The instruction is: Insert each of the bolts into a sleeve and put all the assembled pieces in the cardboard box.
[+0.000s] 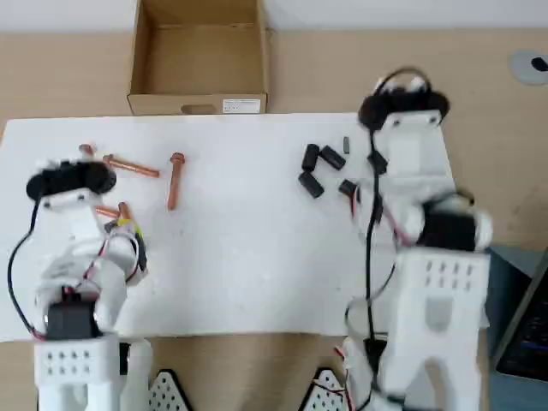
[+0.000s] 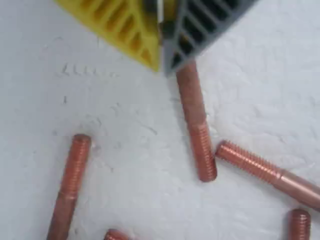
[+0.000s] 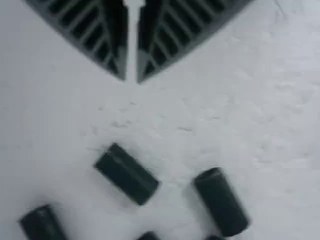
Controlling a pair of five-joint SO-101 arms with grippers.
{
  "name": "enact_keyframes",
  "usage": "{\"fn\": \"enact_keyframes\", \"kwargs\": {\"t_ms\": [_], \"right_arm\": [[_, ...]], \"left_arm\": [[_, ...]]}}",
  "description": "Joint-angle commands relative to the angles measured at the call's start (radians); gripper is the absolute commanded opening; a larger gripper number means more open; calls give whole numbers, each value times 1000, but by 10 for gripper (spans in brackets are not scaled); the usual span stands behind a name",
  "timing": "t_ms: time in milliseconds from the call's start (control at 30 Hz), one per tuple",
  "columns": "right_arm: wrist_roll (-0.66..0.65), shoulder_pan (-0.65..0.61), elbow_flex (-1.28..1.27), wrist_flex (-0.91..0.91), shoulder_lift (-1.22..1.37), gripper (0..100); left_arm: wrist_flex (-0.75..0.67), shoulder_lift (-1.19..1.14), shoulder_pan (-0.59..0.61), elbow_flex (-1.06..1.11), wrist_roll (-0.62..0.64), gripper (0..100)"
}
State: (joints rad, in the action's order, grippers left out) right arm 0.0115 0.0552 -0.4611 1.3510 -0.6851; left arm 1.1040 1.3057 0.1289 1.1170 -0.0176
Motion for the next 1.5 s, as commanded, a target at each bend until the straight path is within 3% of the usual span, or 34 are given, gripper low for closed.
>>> {"fn": "enact_keyframes", "kwargs": {"t_ms": [0,267,333,500,767,1267,1467], "right_arm": [[-31,27,232,74,180,9],[-215,25,529,232,504,9],[-293,25,582,262,573,9],[-451,25,684,310,730,9],[-594,33,819,310,929,55],[-704,88,1181,373,1277,90],[-704,85,1259,374,1368,177]], "left_arm": [[2,-205,-6,-163,-8,6],[3,-553,-3,-327,-17,6],[3,-602,-3,-344,-72,6],[43,-645,12,-377,-207,6],[43,-647,114,-373,-219,71],[43,-647,138,-367,-221,74],[44,-647,138,-358,-221,74]]}}
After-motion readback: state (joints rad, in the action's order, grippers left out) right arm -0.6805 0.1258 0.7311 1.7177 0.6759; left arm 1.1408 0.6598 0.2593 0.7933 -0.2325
